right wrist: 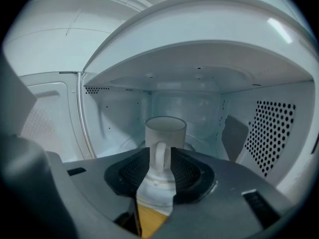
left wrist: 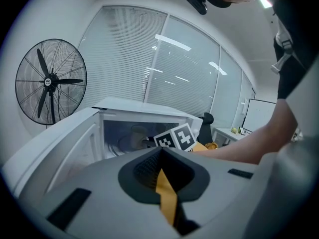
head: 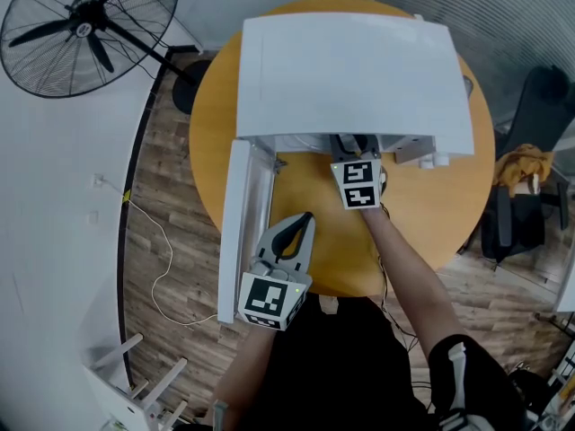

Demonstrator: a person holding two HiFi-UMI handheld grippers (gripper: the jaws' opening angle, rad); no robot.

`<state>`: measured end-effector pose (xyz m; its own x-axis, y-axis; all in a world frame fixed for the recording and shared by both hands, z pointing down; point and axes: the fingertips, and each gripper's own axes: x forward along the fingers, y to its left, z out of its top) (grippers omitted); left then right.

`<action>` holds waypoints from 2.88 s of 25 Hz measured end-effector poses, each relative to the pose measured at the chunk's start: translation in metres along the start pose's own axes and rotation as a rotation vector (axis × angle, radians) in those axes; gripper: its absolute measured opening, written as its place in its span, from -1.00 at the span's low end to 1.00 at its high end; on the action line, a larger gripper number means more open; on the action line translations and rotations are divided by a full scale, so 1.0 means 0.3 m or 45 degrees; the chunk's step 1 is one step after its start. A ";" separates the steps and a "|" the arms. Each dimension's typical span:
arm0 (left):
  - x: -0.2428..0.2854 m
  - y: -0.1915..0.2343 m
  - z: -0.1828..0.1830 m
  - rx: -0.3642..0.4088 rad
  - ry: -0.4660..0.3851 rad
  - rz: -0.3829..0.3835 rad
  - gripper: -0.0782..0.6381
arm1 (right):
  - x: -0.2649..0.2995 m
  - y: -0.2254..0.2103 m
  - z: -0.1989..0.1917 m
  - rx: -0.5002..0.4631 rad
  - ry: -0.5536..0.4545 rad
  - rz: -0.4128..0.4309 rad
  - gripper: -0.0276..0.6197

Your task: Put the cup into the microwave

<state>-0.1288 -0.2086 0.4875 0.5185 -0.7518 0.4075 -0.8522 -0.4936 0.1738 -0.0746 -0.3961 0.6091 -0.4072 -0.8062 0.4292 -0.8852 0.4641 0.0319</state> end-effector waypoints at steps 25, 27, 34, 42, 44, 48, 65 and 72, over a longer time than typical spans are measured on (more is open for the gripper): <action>-0.100 -0.281 0.004 -0.014 -0.077 0.089 -0.80 | -0.399 0.027 -0.069 0.002 0.007 0.126 -0.47; -0.116 -0.300 -0.001 -0.021 -0.081 0.105 -0.80 | -0.437 0.030 -0.069 0.006 -0.002 0.140 -0.49; -0.144 -0.335 -0.025 -0.025 -0.072 0.125 -0.80 | -0.540 0.031 -0.077 0.012 -0.016 0.183 -0.69; -0.167 -0.346 -0.040 -0.010 -0.061 0.088 -0.80 | -0.654 0.031 -0.070 0.026 -0.031 0.162 -0.82; -0.181 -0.350 -0.039 0.008 -0.058 0.067 -0.80 | -0.687 0.046 -0.062 0.034 -0.037 0.158 -0.84; -0.222 -0.364 -0.037 0.031 -0.069 0.018 -0.79 | -0.782 0.082 -0.047 0.048 -0.048 0.135 -0.85; -0.443 -0.422 -0.023 0.101 -0.169 -0.170 -0.79 | -1.238 0.336 0.093 0.076 -0.163 0.153 -0.89; -0.513 -0.440 -0.048 0.123 -0.174 -0.221 -0.79 | -1.365 0.386 0.114 0.068 -0.216 0.091 -0.89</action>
<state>-0.0972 -0.0215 0.4148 0.6671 -0.7008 0.2528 -0.7421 -0.6552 0.1417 -0.0179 -0.0248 0.4061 -0.4976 -0.8243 0.2701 -0.8615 0.5059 -0.0431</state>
